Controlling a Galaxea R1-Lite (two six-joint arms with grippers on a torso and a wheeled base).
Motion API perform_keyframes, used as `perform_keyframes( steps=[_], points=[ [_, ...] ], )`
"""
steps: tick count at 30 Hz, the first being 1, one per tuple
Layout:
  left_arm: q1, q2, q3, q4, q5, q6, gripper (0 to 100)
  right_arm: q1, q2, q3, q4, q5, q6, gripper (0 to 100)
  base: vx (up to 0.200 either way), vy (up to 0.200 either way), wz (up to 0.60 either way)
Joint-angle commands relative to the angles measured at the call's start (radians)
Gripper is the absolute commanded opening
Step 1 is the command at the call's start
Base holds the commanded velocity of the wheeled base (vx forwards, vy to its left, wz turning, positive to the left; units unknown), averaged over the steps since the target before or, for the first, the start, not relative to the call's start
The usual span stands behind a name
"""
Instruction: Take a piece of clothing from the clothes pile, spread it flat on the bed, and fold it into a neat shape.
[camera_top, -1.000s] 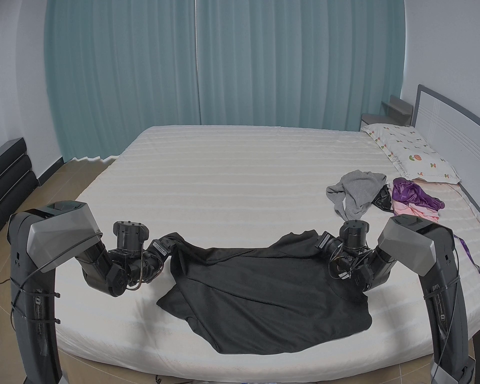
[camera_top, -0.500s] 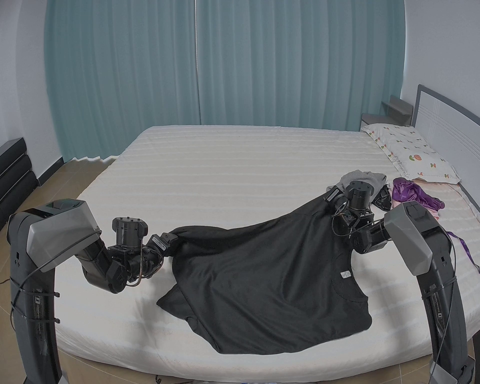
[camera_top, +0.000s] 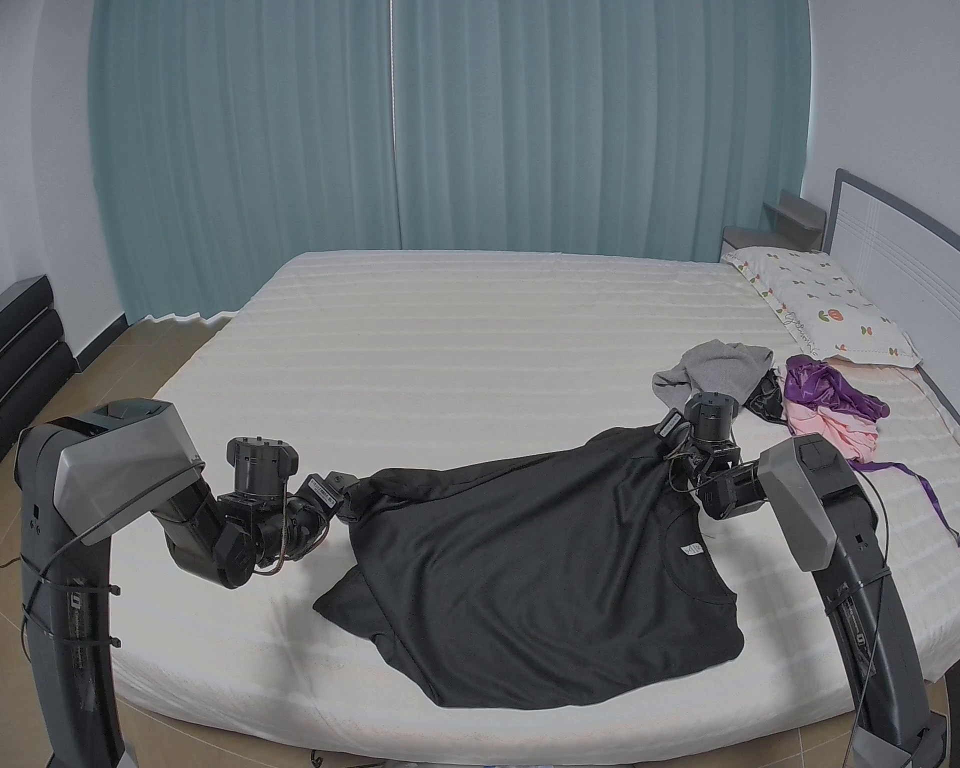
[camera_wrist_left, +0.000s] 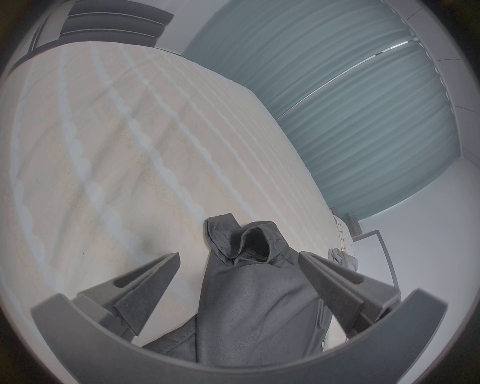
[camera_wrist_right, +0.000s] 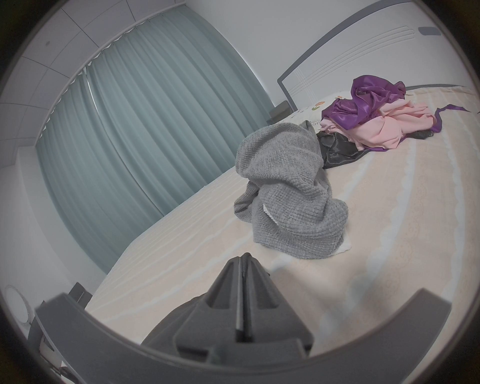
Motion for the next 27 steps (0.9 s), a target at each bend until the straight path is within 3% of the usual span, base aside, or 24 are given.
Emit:
perform_keyframes(
  steps=[1,7,10,12,15,20,24,27],
  points=[
    [0.001,0.0,0.002,0.002,0.0,-0.001,100,0.0,0.01,-0.003,0.002,0.0,-0.001,100,0.0,0.0,0.0],
    [0.001,-0.002,0.01,0.0,0.0,-0.001,100,0.004,-0.094,0.138,-0.006,0.028,0.018,100,0.0,0.0,0.0],
    [0.001,-0.002,0.014,-0.001,0.0,-0.001,100,0.0,-0.212,0.335,-0.038,0.119,0.044,100,0.0,0.0,0.0],
    [0.001,-0.003,0.02,-0.003,0.0,-0.002,100,-0.005,-0.244,0.393,-0.064,0.143,0.047,100,0.0,0.0,0.0],
    [0.001,-0.033,0.056,-0.007,0.002,-0.002,100,-0.016,-0.327,0.605,-0.204,0.181,0.041,100,0.0,0.0,0.0],
    [0.001,-0.068,0.105,-0.01,0.0,-0.005,100,-0.03,-0.421,0.784,-0.31,0.206,0.05,100,0.0,0.0,0.0],
    [0.001,-0.089,0.139,-0.018,0.002,-0.005,100,-0.022,-0.52,0.988,-0.39,0.263,0.142,100,0.0,0.0,0.0],
    [-0.002,-0.137,0.172,-0.026,0.011,-0.005,100,-0.016,-0.58,1.195,-0.479,0.359,0.188,100,0.0,0.0,0.0]
  ],
)
